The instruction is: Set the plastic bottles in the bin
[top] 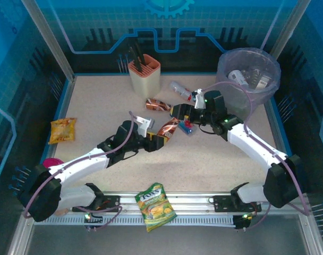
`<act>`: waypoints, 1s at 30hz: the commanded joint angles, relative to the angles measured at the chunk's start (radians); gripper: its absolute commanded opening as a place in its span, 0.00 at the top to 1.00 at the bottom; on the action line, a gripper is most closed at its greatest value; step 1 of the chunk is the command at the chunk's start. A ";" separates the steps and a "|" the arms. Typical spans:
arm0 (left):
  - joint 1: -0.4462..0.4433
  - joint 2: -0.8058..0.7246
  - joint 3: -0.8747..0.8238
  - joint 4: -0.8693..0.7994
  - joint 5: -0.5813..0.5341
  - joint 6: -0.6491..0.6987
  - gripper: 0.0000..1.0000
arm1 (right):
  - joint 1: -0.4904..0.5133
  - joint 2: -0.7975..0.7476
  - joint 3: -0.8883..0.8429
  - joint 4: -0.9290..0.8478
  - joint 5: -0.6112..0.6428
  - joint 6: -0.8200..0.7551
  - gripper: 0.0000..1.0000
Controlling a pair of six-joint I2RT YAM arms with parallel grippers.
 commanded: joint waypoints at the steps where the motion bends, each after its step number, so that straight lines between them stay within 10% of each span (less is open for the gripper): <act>1: -0.009 -0.016 -0.008 0.106 0.025 -0.056 0.63 | 0.013 0.030 0.032 0.058 0.006 0.014 0.26; 13: -0.009 0.020 0.022 0.099 0.017 -0.073 0.61 | 0.024 0.021 0.029 0.054 -0.012 0.015 0.67; 22: -0.009 -0.024 0.019 0.090 0.051 -0.062 0.15 | -0.032 -0.026 0.251 -0.159 0.034 -0.169 0.84; 30: -0.009 -0.030 0.022 0.039 0.052 -0.044 0.12 | -0.222 -0.078 0.579 -0.373 0.308 -0.456 0.91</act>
